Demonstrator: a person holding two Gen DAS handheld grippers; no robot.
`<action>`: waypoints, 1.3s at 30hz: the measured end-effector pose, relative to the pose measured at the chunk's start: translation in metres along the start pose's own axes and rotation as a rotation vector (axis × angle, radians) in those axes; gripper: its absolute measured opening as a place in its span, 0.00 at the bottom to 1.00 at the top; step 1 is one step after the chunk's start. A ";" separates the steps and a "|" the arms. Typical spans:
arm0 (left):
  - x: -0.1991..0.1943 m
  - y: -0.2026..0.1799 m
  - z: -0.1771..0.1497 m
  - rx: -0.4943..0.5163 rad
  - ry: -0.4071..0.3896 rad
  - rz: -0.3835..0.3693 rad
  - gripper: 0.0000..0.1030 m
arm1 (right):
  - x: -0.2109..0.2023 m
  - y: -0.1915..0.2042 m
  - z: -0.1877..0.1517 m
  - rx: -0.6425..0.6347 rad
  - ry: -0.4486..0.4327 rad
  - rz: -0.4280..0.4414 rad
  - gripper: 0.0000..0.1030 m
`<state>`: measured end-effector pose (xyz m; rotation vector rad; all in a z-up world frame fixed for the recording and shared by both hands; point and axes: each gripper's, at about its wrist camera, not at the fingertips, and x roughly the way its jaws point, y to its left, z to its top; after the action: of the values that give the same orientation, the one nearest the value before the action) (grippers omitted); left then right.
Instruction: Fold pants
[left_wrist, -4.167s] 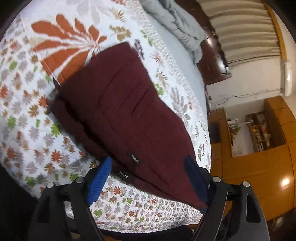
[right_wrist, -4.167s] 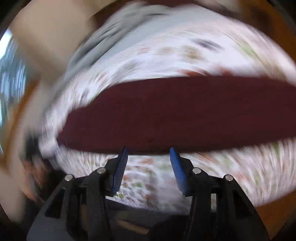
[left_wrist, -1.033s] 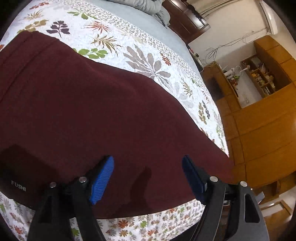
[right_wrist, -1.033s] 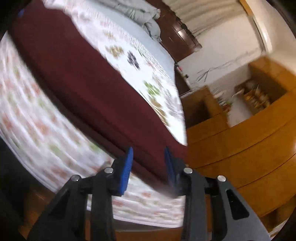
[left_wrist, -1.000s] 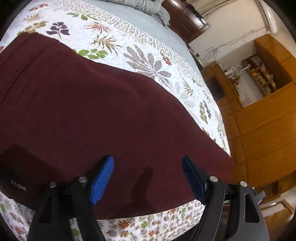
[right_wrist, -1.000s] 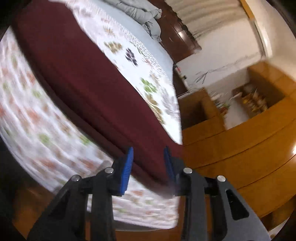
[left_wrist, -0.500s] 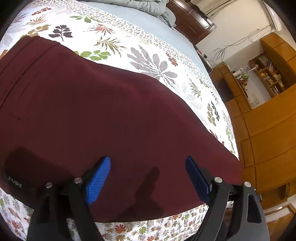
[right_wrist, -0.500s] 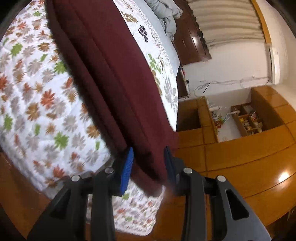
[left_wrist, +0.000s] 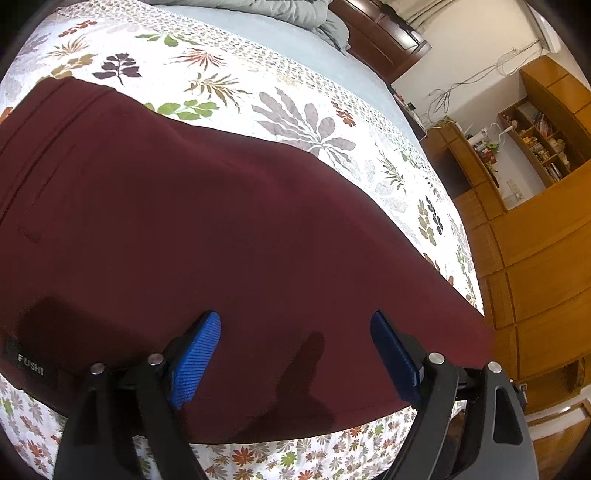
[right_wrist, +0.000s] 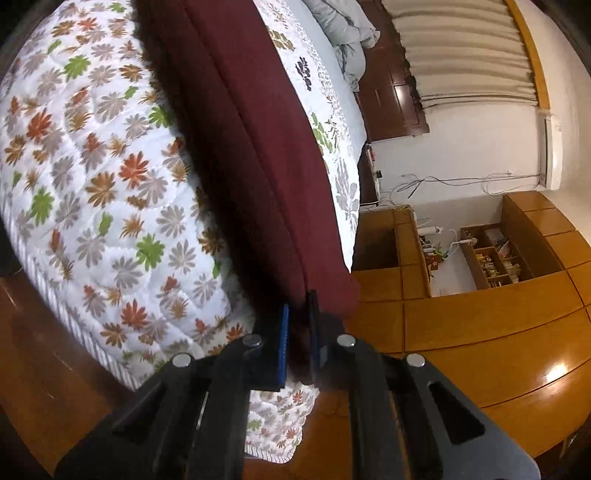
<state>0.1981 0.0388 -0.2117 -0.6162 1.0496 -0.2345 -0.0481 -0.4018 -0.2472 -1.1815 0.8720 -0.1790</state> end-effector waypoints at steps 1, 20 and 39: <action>0.000 0.001 0.001 -0.005 0.002 -0.006 0.82 | 0.001 -0.001 0.001 0.007 0.001 0.002 0.08; -0.039 0.006 0.010 0.024 -0.074 -0.039 0.82 | 0.074 -0.108 -0.111 1.470 0.144 0.679 0.14; -0.094 0.069 0.022 -0.024 -0.188 0.155 0.82 | 0.098 -0.053 -0.185 2.469 -0.024 0.981 0.47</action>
<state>0.1638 0.1461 -0.1748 -0.5637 0.9140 -0.0274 -0.0909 -0.6121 -0.2699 1.5149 0.4646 -0.2420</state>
